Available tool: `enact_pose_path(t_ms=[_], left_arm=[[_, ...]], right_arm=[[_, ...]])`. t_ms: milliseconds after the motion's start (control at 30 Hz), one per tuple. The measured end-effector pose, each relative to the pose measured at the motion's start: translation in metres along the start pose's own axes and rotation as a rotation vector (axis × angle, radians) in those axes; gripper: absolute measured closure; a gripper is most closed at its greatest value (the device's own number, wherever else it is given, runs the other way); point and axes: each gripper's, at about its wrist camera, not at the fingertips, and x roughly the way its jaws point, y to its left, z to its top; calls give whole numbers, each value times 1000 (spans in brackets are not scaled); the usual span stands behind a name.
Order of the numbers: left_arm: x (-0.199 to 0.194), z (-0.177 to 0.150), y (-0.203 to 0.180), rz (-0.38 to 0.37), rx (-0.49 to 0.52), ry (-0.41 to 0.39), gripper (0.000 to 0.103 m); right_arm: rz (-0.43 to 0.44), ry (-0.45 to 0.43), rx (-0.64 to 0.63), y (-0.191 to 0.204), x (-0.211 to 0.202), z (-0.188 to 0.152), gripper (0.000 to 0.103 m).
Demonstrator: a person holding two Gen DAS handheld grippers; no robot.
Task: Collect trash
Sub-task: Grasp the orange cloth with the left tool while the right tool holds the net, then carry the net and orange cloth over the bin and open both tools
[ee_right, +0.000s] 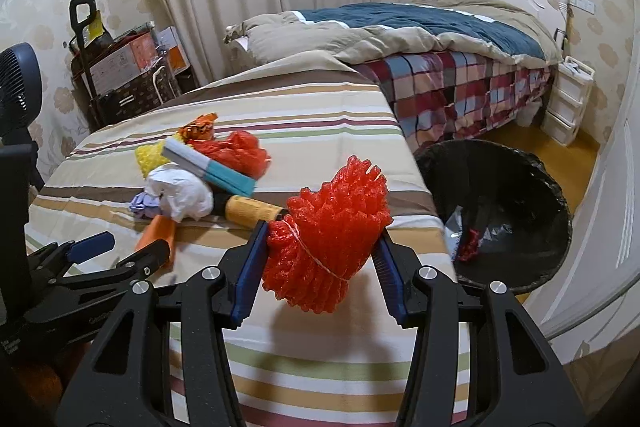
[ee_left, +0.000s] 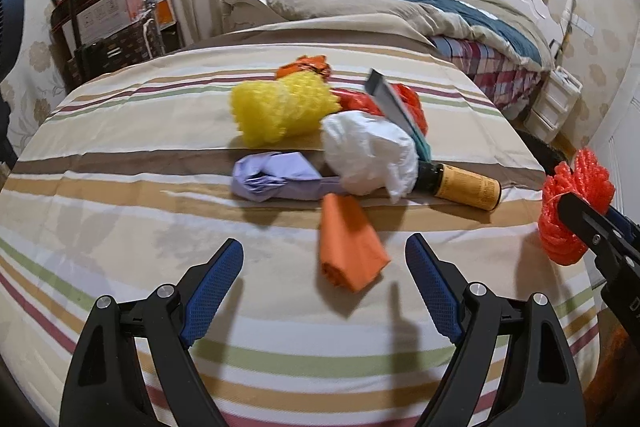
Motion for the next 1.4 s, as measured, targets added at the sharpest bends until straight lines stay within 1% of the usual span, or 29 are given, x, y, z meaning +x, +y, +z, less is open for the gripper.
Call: enact_pose_path(t_ms=[33, 67, 100, 133, 167, 200, 267, 433, 633, 900, 1000, 1133, 1233, 1400], left_arm=[[2, 1, -2, -3, 5, 5, 34], [5, 2, -4, -5, 14, 17, 41], [8, 2, -5, -8, 21, 32, 43], [11, 2, -6, -12, 23, 44, 49], [12, 1, -7, -14, 25, 51, 54], [11, 1, -8, -9, 30, 46, 55], [10, -1, -10, -14, 43, 43, 64], [6, -4, -10, -34, 36, 24, 66], [-13, -5, -13, -74, 36, -14, 66], [-43, 9, -33, -156, 72, -116, 66], [-45, 20, -47, -187, 89, -142, 66], [-41, 35, -70, -222, 121, -170, 66], [-32, 48, -95, -255, 153, -178, 66], [-15, 63, -134, -289, 197, -188, 66]], right_arm=[[-1, 0, 4, -3, 1, 0, 53], [-1, 0, 9, -6, 1, -1, 53], [0, 1, 15, -9, 2, -1, 53], [3, 3, 24, -13, 3, -2, 53], [4, 3, 28, -15, 3, -2, 53], [5, 3, 34, -18, 4, -2, 53], [8, 4, 41, -21, 4, -4, 53], [15, 8, 50, -25, 5, -5, 53], [11, 2, 53, -26, 3, -4, 53], [-10, -21, 59, -37, -4, 4, 53], [-35, -34, 67, -48, -6, 9, 53], [-89, -53, 78, -70, -6, 19, 53], [-123, -55, 85, -86, -2, 27, 53], [-182, -54, 110, -119, 9, 40, 53]])
